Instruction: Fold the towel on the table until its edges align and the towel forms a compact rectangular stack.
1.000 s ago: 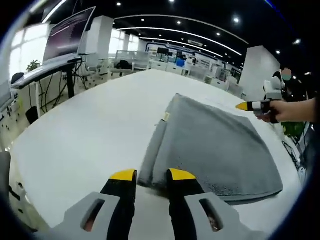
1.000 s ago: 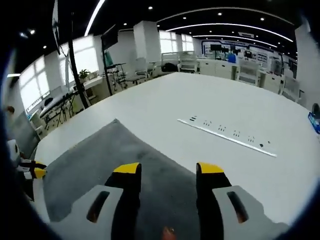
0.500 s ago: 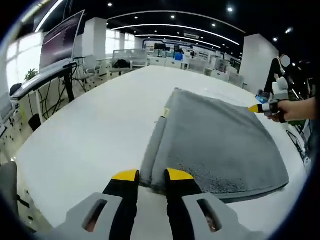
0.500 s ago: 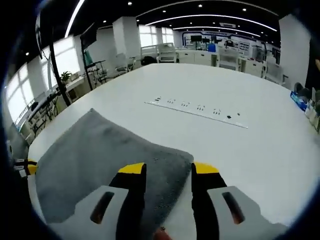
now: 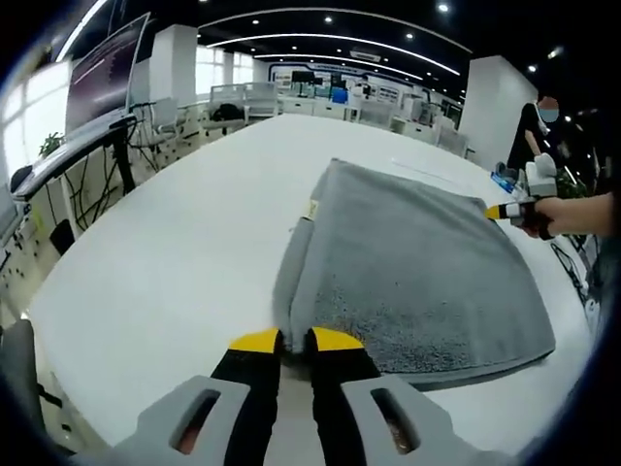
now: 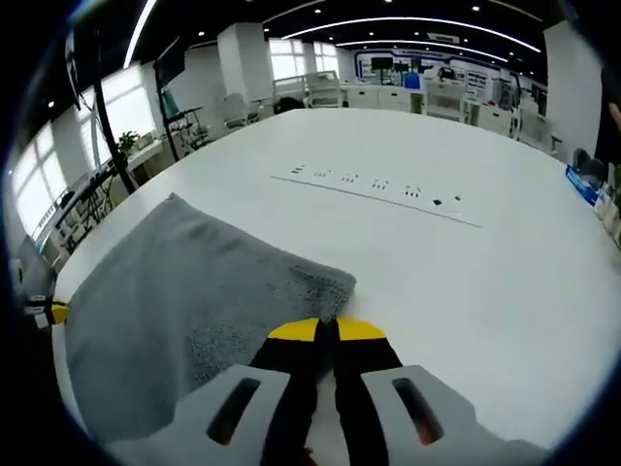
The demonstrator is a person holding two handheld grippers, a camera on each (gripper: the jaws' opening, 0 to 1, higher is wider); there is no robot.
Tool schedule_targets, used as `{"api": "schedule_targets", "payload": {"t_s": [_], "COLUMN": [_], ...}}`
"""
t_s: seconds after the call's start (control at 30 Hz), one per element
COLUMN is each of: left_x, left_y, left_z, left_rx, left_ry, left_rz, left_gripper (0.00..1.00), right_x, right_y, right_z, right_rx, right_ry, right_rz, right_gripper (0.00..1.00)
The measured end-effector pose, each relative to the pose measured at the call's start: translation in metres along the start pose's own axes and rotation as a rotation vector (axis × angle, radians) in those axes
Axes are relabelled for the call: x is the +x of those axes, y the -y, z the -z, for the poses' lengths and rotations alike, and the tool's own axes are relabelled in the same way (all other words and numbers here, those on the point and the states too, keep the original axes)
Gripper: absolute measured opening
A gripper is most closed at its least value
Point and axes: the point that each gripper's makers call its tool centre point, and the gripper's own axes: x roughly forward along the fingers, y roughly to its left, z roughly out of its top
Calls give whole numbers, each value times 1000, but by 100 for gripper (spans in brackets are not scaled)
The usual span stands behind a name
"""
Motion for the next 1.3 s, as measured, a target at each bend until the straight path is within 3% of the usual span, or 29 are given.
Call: {"api": "schedule_targets", "payload": {"t_s": [0.23,0.4,0.47,0.57,0.63,0.7,0.77,0.8,0.9,0.97,1.2,1.3], "left_x": [-7,-18,-22,-28,-34,-40,-45,-46,-50,-49,-49,-52], "left_y": [27,67,77,96,117,130,141,143,146,143,144,146], "left_z": [7,22,27,36,43,48,53,54,57,57,52,43], "left_rx": [80,213,230,323,355,370,374,374,395,286,404,443], "left_ry": [-58,-112,-132,-147,-158,-165,-164,-166,-163,-174,-203,-187], "left_rz": [69,150,169,206,229,247,263,266,270,279,289,272], "left_gripper": [9,9,9,9,9,9,9,8,8,8,9,15], "right_x": [-16,-30,-37,-46,-54,-62,-68,-70,-76,-79,-75,-74], "right_y": [23,44,53,72,78,86,97,101,112,116,117,114], "right_z": [10,18,23,28,33,38,42,44,48,50,49,49], "right_rx": [18,15,14,-2,-4,-25,-114,-143,-119,-108,-75,-30], "right_ry": [10,14,7,-12,-19,-30,-40,-44,-39,-33,-39,-39], "right_rz": [16,35,45,61,69,84,101,105,118,124,126,94], "right_gripper": [1,1,1,1,1,1,1,1,1,1,1,1]}}
